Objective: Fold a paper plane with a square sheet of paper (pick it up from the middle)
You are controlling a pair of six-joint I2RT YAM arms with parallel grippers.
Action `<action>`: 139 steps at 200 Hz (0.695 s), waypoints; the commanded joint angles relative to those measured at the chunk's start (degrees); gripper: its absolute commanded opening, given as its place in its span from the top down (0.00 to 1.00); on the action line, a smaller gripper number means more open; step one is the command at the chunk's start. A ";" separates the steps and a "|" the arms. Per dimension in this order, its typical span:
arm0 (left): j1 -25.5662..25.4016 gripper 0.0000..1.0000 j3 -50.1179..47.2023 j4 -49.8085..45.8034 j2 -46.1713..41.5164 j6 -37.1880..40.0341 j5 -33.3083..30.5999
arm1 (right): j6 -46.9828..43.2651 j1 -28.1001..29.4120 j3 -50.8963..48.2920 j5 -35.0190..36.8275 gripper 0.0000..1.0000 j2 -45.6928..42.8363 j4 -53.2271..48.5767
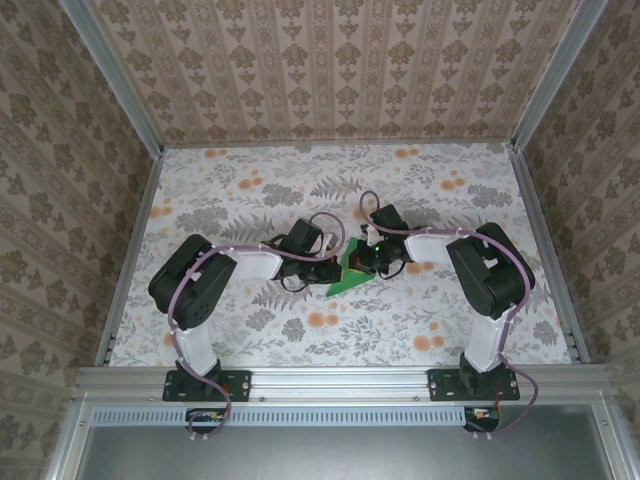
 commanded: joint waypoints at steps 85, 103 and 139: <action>-0.66 1.00 1.89 -5.75 1.87 2.39 -0.52 | -0.93 0.36 3.91 3.59 0.96 -0.04 -1.98; -0.67 1.00 1.89 -6.10 1.97 2.38 -0.63 | -0.84 0.34 4.11 4.78 0.97 0.79 -2.59; -0.71 1.00 1.27 -6.26 2.06 1.92 -0.97 | -1.14 -1.02 2.26 6.00 0.97 0.62 -2.12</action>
